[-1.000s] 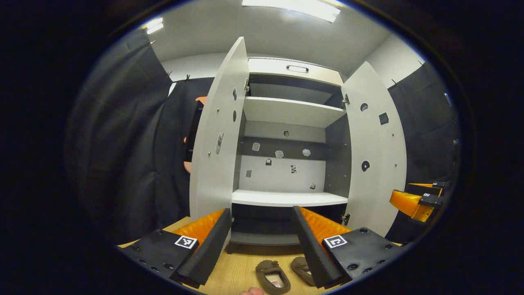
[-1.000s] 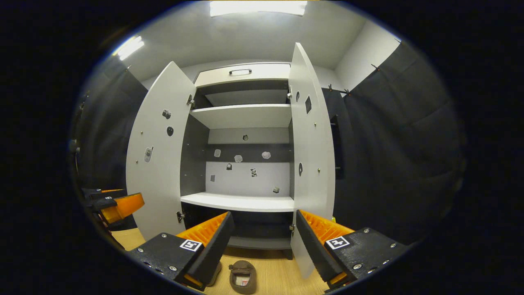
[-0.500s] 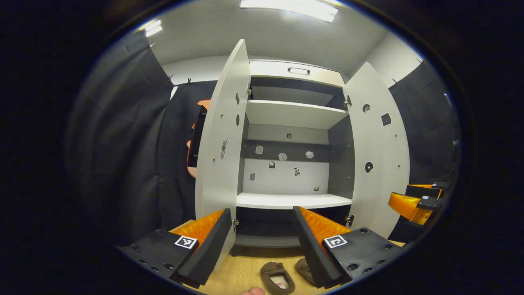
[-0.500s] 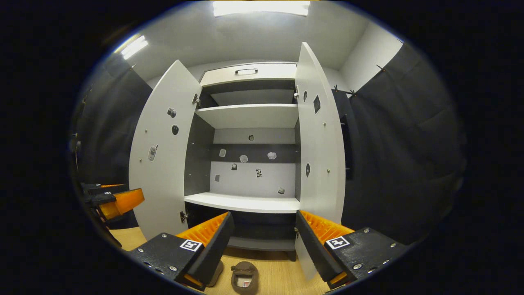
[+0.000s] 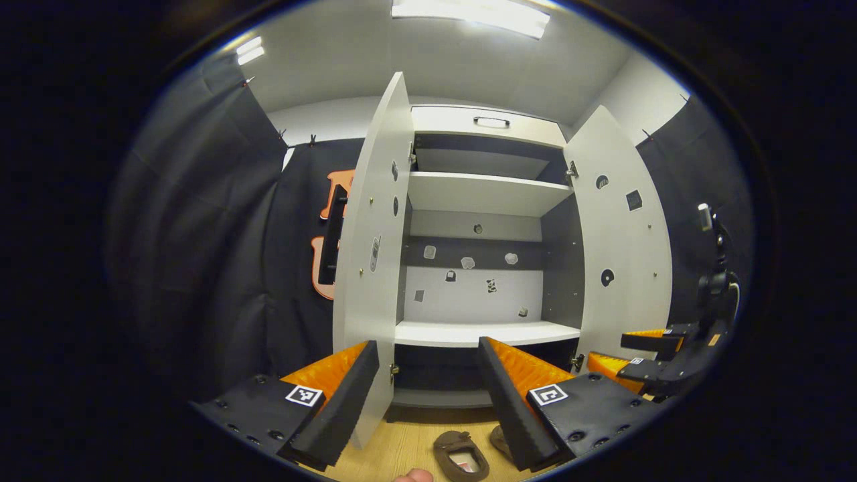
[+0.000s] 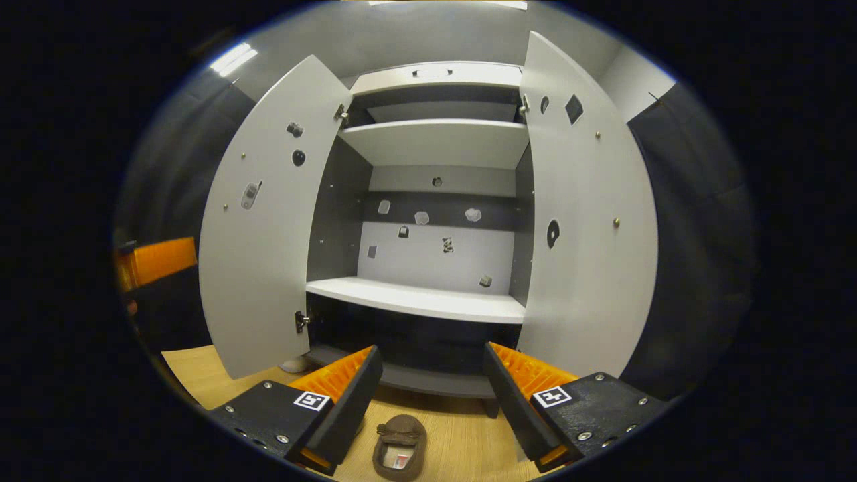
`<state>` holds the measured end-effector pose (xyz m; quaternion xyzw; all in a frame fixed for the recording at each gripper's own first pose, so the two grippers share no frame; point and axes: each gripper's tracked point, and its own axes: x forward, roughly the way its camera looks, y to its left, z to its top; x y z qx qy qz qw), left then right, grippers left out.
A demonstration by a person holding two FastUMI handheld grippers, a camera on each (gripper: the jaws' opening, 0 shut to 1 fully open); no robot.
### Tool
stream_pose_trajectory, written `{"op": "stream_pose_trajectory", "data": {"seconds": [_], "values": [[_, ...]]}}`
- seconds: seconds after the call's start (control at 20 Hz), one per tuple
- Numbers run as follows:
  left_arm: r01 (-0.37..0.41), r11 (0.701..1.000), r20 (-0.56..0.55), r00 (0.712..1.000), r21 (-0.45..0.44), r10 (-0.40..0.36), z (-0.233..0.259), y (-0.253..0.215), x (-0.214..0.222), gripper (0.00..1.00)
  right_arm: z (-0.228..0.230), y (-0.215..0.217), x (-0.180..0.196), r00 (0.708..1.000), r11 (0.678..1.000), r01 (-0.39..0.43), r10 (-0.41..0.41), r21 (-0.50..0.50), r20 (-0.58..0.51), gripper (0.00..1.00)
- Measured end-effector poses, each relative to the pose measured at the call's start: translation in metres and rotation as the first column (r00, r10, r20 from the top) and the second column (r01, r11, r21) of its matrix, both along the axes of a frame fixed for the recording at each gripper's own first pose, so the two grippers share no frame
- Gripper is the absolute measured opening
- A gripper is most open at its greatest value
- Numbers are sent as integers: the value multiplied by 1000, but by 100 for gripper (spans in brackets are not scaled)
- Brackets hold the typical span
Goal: Grab one shoe with the right hand and put it into the shoe cabinet, grab the other shoe with the left hand and put it into the shoe cabinet; then close the right door with the right hand and the left door with the left hand.
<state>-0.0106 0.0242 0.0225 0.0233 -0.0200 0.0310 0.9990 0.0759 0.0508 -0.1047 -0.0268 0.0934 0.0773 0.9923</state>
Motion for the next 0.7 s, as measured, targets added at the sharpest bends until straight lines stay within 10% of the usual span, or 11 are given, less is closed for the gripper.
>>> {"op": "stream_pose_trajectory", "data": {"seconds": [0.3, 0.7], "values": [[-34, 999, -27, 999, -17, 34, -9, 13, -6, 96, -132, 7, 3, 970, 990, -68, 36, -123, -240, 94], [-56, 998, -44, 998, -11, 55, -17, 24, -10, 96, -258, -13, -13, 843, 992, -62, -8, -112, -537, 93]]}}
